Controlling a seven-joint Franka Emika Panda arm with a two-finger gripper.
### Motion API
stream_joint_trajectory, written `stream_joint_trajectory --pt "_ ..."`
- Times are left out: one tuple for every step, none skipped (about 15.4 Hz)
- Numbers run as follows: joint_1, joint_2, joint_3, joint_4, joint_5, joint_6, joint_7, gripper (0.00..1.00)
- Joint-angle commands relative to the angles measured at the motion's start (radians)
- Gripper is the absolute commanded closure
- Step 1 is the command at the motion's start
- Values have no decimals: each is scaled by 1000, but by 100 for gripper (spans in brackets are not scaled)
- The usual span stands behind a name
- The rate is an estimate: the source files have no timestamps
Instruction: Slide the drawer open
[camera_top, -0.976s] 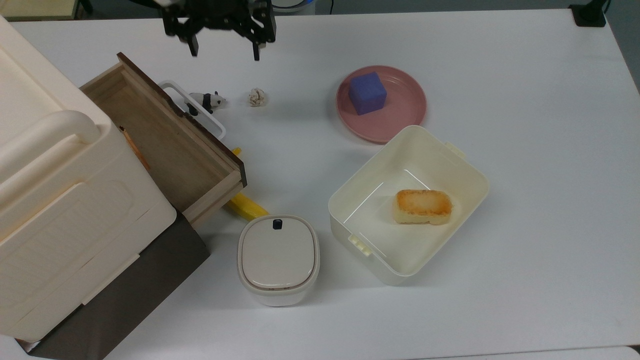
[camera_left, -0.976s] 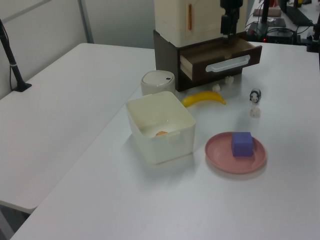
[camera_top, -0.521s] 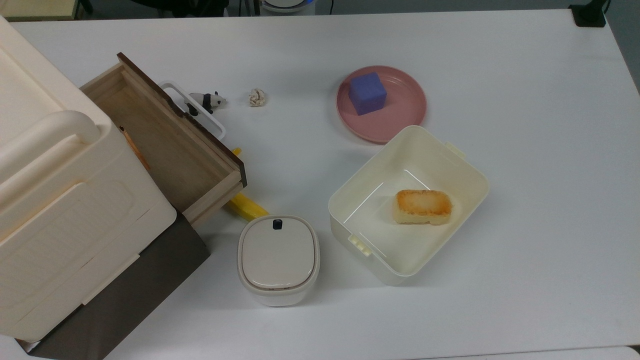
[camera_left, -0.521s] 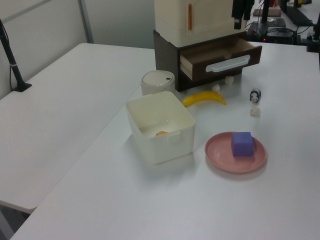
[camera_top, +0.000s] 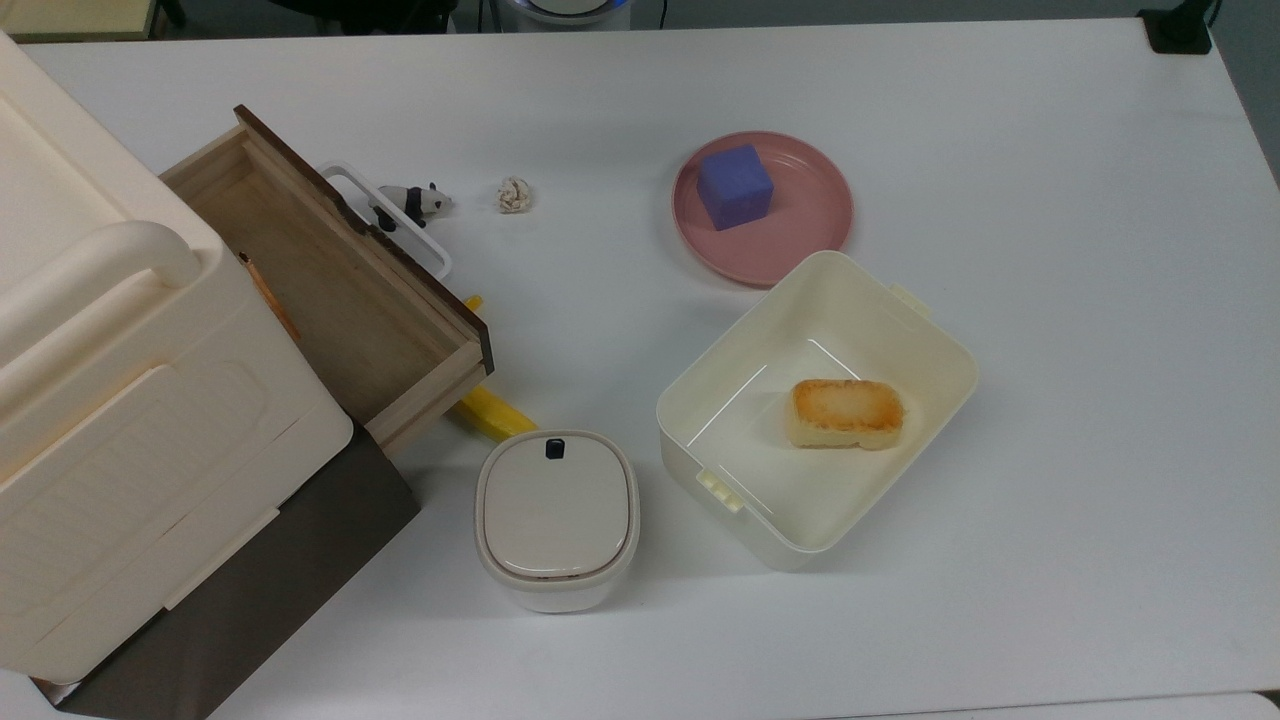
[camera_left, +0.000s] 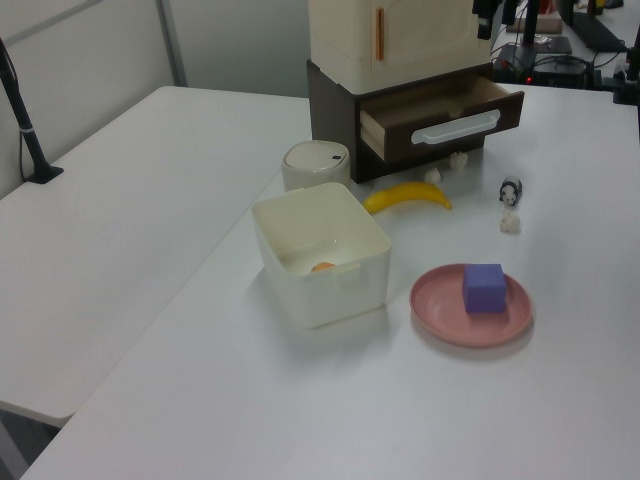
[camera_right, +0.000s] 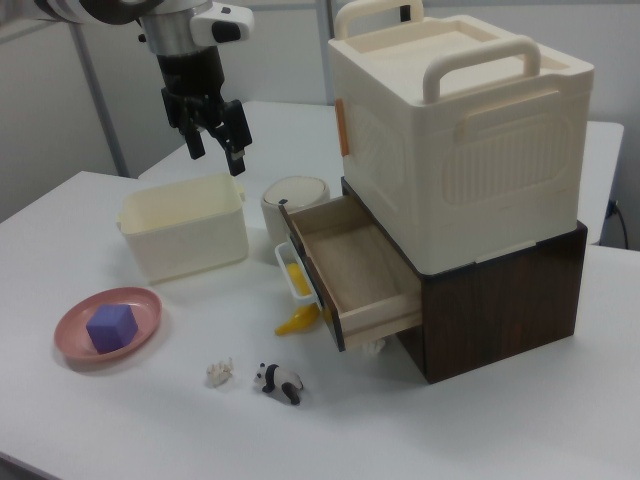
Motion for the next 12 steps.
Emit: stream_joint_trajectory --pt "19 -50 -10 -72 20 32 27 0" --pt "17 -51 -12 -72 20 23 29 0" --pt "17 -57 -12 -72 20 18 27 0" --pt "14 -62 -12 -72 20 20 27 0" --pt "13 -60 -12 -71 20 21 26 0" --pt "10 -60 -12 -71 20 21 18 0" --pt "8 -60 -12 -72 20 24 8 0" --pt "6 -57 -12 -71 19 27 -18 0" --pt "5 -57 -12 -69 19 29 -67 0" --pt "5 -57 -15 -69 19 27 -81 0" --pt "3 -57 -15 -69 19 30 -85 0" --pt "3 -56 -15 -68 19 34 -86 0"
